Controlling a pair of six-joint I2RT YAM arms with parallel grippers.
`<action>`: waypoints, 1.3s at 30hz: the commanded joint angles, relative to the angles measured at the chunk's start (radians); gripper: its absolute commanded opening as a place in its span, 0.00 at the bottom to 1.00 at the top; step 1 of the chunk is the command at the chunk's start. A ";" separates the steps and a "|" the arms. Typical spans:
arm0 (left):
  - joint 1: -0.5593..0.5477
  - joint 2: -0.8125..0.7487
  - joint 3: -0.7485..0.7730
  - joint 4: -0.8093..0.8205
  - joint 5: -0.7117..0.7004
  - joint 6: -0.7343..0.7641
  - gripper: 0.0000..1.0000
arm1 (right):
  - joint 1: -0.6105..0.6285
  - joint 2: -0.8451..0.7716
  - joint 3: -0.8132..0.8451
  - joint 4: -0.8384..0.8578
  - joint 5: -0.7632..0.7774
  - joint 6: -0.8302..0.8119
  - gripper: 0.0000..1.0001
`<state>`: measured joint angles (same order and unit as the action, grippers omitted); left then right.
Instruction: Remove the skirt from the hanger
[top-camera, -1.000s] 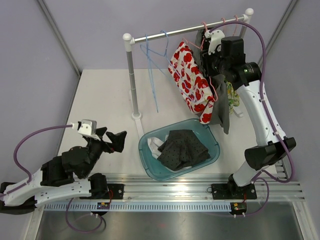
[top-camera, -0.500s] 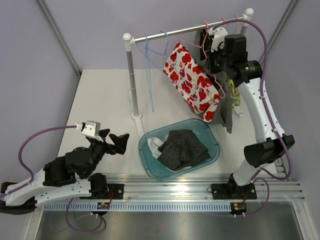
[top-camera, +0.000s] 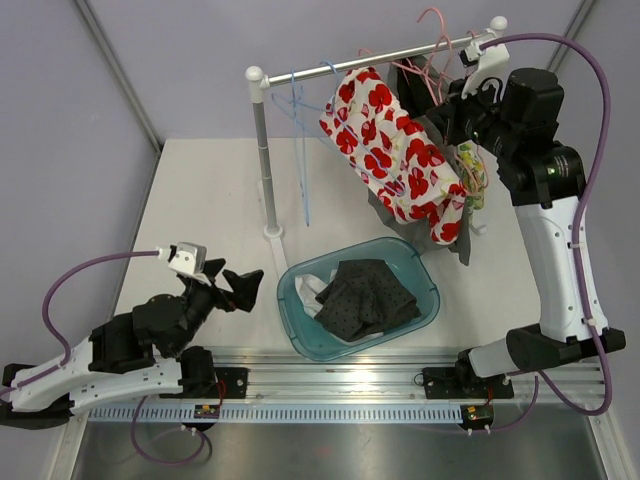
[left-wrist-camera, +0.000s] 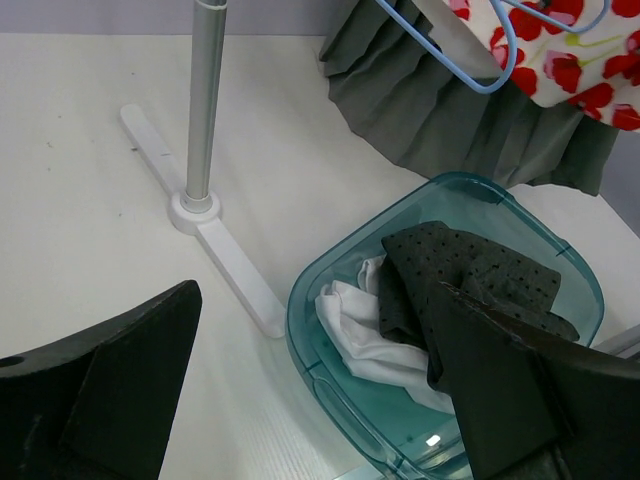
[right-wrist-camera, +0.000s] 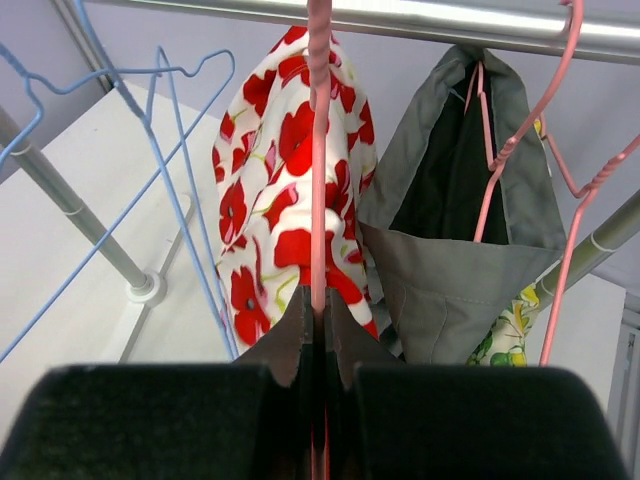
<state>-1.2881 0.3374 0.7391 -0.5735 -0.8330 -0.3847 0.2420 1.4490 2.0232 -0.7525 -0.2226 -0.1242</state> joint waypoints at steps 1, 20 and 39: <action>-0.002 0.015 0.022 0.066 0.040 0.036 0.99 | 0.003 -0.048 -0.011 0.065 -0.046 -0.017 0.00; -0.042 0.690 0.224 0.720 0.767 0.644 0.99 | -0.026 -0.456 -0.357 -0.087 -0.050 -0.043 0.00; -0.235 1.328 0.502 1.290 0.399 0.883 0.87 | -0.047 -0.515 -0.417 -0.064 -0.112 0.098 0.00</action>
<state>-1.5272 1.6382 1.1648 0.5751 -0.3412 0.4782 0.2020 0.9504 1.5936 -0.9104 -0.2981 -0.0544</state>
